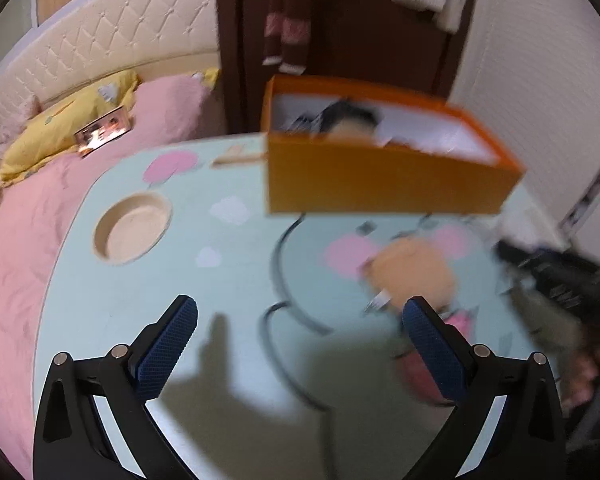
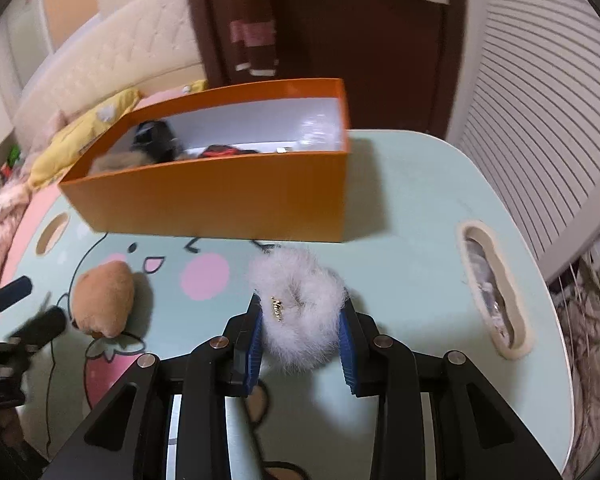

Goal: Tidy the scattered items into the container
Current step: 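Grasp the white fluffy pompom with right tool while left tool grasps the brown pompom, then lower the white pompom into the box with right tool while left tool lowers the brown pompom in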

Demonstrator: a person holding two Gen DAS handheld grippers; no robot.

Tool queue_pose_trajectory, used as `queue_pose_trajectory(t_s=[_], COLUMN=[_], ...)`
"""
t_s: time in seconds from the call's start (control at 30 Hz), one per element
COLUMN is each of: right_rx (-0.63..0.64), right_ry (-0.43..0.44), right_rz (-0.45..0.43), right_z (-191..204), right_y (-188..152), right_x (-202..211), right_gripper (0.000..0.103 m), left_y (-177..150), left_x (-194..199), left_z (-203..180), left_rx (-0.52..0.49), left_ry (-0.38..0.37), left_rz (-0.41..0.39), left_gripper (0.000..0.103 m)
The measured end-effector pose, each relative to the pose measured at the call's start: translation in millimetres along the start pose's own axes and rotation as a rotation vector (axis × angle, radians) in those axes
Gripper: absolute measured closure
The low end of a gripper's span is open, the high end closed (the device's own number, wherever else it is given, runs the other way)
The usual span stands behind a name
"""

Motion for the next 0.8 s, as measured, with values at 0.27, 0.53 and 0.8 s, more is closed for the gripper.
queue_pose_trajectory(t_s=[0.27, 0.53, 0.8], right_rx=[-0.031, -0.010, 0.087], right_ry=[0.017, 0.067, 0.101], right_rz=[-0.012, -0.007, -0.001], right_z=[-12, 5, 50], right_y=[-2, -2, -9], right_x=[6, 7, 14], right_gripper=[0.072, 0.072, 0.072], left_y=[23, 18, 6], left_x=[-27, -32, -15], left_z=[-49, -42, -25], left_rx=[-0.111, -0.062, 0.008], left_ry=[-0.030, -0.105, -0.075], left_rz=[0.056, 0.077, 0.085], left_gripper=[0.016, 0.048, 0.048])
Point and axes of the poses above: each gripper's, at about its wrist camera, not at the fingertips, and x roughly against the way its jaws point, z to its left, y to its top, the point moved 5 cm from there along -x, roughly the way its jaws point, and after that the axes turned 10 degrees about z, right-handed, at the moved point
